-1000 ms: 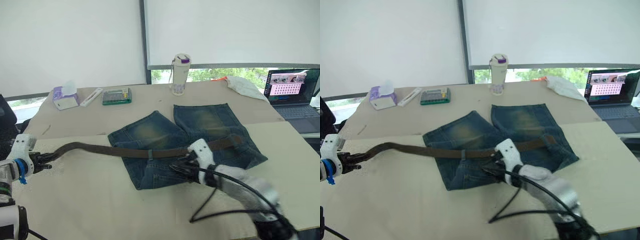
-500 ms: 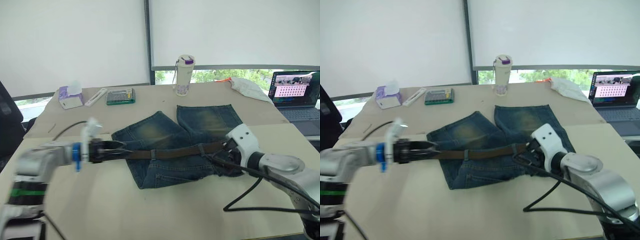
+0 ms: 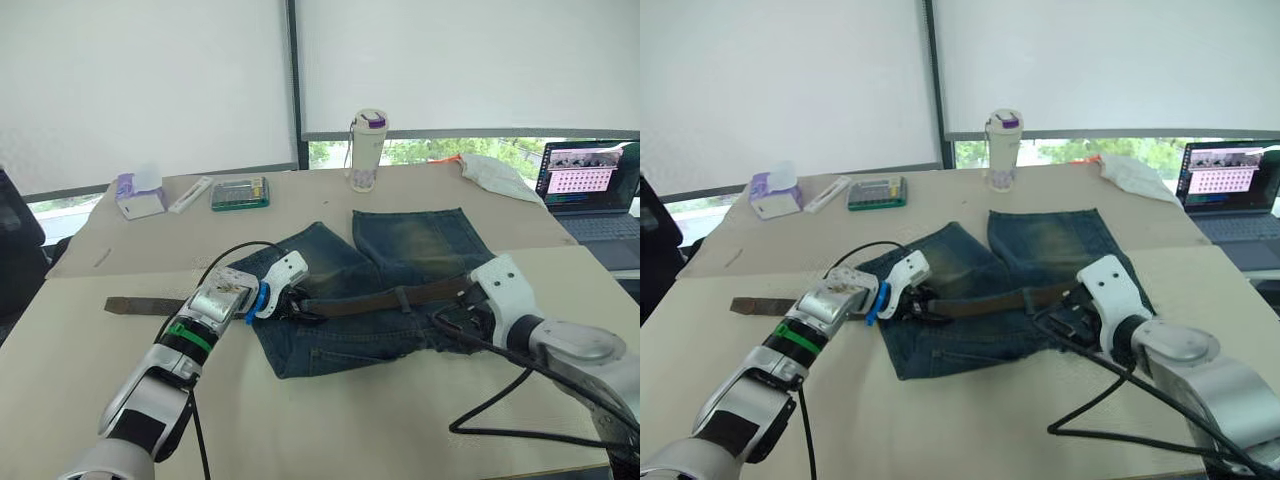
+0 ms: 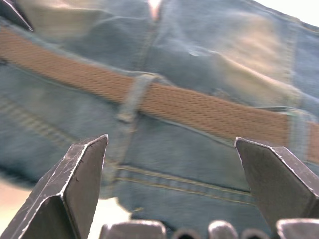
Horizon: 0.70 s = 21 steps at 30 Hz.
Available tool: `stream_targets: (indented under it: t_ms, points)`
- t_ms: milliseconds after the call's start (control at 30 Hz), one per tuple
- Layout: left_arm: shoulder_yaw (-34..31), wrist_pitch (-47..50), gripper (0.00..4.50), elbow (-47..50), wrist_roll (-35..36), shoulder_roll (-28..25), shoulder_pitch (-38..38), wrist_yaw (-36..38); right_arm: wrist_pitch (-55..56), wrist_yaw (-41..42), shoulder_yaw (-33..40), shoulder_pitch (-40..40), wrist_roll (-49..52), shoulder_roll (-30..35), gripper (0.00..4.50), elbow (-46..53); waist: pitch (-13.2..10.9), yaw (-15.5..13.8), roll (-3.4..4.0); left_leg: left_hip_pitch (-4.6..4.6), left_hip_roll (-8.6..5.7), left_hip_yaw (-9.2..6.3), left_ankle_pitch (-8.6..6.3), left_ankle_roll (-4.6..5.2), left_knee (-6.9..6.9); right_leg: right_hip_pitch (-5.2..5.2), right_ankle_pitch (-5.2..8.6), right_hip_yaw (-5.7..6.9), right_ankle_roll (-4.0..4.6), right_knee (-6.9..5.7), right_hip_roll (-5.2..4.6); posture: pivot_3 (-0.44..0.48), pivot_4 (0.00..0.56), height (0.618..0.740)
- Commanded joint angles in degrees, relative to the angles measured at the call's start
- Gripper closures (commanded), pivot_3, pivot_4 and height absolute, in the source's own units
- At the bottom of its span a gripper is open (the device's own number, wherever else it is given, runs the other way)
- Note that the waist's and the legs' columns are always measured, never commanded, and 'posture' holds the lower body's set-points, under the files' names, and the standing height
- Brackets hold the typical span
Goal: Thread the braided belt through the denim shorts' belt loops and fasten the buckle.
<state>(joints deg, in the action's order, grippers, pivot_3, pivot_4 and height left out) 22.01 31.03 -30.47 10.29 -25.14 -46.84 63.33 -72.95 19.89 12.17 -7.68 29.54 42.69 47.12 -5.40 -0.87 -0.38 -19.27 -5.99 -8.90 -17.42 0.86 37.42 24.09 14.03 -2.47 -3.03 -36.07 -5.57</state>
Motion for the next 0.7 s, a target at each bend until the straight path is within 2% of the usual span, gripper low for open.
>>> stream_targets:
  t_ms: [33, 67, 133, 200, 267, 367, 500, 633, 700]
  points:
    - [0.5, -4.1, 2.19, -3.1, -2.2, 1.4, 0.2, 1.9, 1.1, 1.0, 3.2, 1.6, 0.4, 0.9, 0.00, 3.9, 0.0, 0.0, 0.00, 0.00, -0.01, 0.00, -0.02, 0.04, 0.06, -0.02, 0.00, 0.02, -0.01, 0.01, 0.00, 0.000, 0.150, 0.740]
    - [-0.5, -5.1, 2.35, -2.8, -1.9, 1.9, 0.1, 1.8, 1.1, 1.1, 3.7, 2.0, 0.2, 1.2, 0.00, 4.0, 0.0, 0.0, 0.00, 0.00, -0.03, 0.00, -0.03, 0.05, 0.12, -0.03, 0.00, 0.01, -0.01, 0.01, -0.01, 0.000, 0.150, 0.740]
    - [-1.9, -6.6, 3.15, -1.4, -1.5, 2.2, 0.3, 2.3, 1.1, 1.4, 4.6, 2.5, -0.4, 2.2, 0.00, 4.0, 0.0, -0.2, -0.01, -0.03, -0.05, 0.00, -0.05, 0.09, 0.27, -0.03, 0.00, 0.01, -0.02, 0.05, -0.03, 0.000, 0.150, 0.740]
    - [-2.1, -13.0, 3.88, 0.8, -3.0, 1.0, 1.5, 2.4, 1.7, 1.4, 4.6, 3.0, -1.9, 4.0, 0.00, 3.1, 0.0, -0.3, -0.01, -0.05, -0.06, 0.00, -0.06, 0.10, 0.32, -0.03, 0.00, 0.02, -0.03, 0.10, -0.04, 0.000, 0.150, 0.740]
    - [-3.9, -20.1, 4.37, 4.2, -2.3, 0.3, 3.5, 3.3, 3.1, 1.4, 3.8, 3.5, -4.0, 6.8, 0.00, 1.7, 0.0, -0.2, 0.00, -0.04, -0.05, 0.00, -0.06, 0.09, 0.32, -0.02, 0.00, 0.02, -0.03, 0.10, -0.03, 0.000, 0.150, 0.740]
    - [-7.4, -23.2, 4.42, 9.7, 0.4, -0.1, 5.9, 3.7, 5.1, 3.3, 2.5, 3.6, -5.5, 11.2, 0.00, -0.9, 0.0, -0.3, -0.01, -0.07, -0.04, 0.00, -0.06, 0.08, 0.32, 0.03, 0.00, -0.01, -0.03, 0.12, -0.06, 0.000, 0.150, 0.740]
    - [-9.5, -30.1, 4.42, 14.7, -0.4, -2.3, 9.4, 3.4, 6.8, 10.4, 4.5, 0.5, -1.9, 14.0, 0.00, -4.8, 0.0, -0.1, -0.02, -0.04, -0.01, 0.03, -0.06, 0.09, 0.31, -0.02, 0.00, -0.03, -0.03, 0.18, -0.06, 0.000, 0.150, 0.740]
    - [-11.3, -32.4, 4.42, 21.0, 0.8, -5.5, 13.3, 5.2, 10.2, 11.1, -1.5, -4.9, -6.5, 18.1, 0.00, -13.0, 0.0, 0.2, 0.05, -0.03, 0.00, 0.06, -0.07, 0.10, 0.29, 0.00, 0.00, -0.04, -0.03, 0.17, -0.06, 0.000, 0.150, 0.740]
    - [-12.2, -33.4, 4.42, 23.6, 1.2, -7.9, 15.6, 6.6, 12.3, 13.0, -8.0, -8.8, -9.7, 21.3, 0.00, -17.7, 0.0, 0.2, 0.08, -0.03, 0.04, 0.06, -0.07, 0.10, 0.27, 0.01, 0.00, -0.02, -0.03, 0.20, -0.02, 0.000, 0.150, 0.740]
